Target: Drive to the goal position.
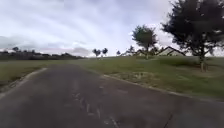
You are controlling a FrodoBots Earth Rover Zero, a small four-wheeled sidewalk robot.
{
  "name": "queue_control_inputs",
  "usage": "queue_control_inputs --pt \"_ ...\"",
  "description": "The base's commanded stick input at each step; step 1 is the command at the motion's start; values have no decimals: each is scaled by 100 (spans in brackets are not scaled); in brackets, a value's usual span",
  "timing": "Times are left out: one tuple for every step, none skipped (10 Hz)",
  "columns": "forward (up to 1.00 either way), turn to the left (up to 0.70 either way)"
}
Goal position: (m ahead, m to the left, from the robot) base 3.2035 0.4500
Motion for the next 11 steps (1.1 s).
queue_control_inputs --pt "70 35" --pt "70 35" --pt "70 35" --pt "70 35" --pt "70 35" --pt "70 35" --pt "70 35" --pt "70 35" --pt "70 35" --pt "70 35" --pt "70 35"
